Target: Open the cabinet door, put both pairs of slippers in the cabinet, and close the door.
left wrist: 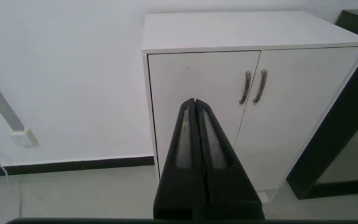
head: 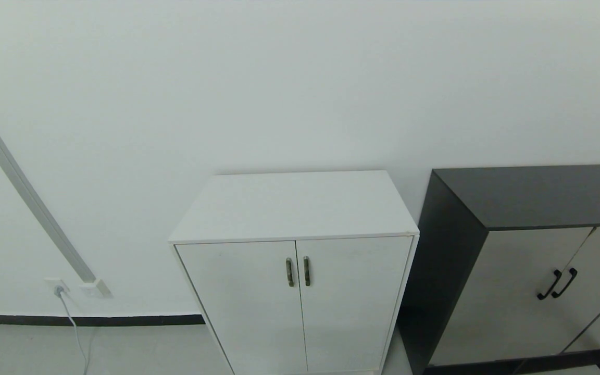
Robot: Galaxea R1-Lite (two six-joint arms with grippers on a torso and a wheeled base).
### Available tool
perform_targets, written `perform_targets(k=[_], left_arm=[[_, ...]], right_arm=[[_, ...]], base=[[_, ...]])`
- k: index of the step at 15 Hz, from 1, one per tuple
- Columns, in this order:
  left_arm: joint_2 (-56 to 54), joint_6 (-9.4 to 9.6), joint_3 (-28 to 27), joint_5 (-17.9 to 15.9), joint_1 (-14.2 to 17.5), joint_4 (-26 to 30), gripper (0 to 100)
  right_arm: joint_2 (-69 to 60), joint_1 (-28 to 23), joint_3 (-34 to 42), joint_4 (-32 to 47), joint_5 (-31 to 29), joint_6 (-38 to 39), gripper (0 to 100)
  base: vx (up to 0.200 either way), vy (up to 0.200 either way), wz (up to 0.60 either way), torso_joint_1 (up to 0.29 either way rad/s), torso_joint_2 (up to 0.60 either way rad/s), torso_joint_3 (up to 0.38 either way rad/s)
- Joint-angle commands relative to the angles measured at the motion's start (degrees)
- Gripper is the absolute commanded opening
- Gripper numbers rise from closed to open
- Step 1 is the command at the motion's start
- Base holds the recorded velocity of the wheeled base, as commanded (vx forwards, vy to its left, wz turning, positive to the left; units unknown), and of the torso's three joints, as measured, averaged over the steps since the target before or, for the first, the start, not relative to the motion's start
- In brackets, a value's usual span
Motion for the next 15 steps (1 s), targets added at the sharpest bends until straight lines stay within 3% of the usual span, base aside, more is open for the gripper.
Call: perform_targets(k=[1,2,6,15], left_arm=[[0.0,-0.01,0.0,0.0,-0.1,0.0,0],[0.0,-0.01,0.0,0.0,0.0,0.0,0],[0.0,-0.01,0.0,0.1,0.0,0.0,0],[0.0,-0.01,0.0,0.1,-0.1,0.0,0]], right_arm=[[-1.0,-3.3,0.1,0.0,-0.1,-0.2,0],[-2.4,-9.0,0.1,0.0,-0.1,-0.3,0],[-7.9,-15.5,0.1,0.0,-0.1,-0.1,0],[-18.5,-16.9,0.1,0.0,0.0,0.1,0]], base=[[0.000,0.000,0.00,0.000,0.00,0.000],[0.000,0.000,0.00,0.000,0.00,0.000],[0.000,0.000,0.00,0.000,0.00,0.000],[0.000,0.000,0.00,0.000,0.00,0.000]])
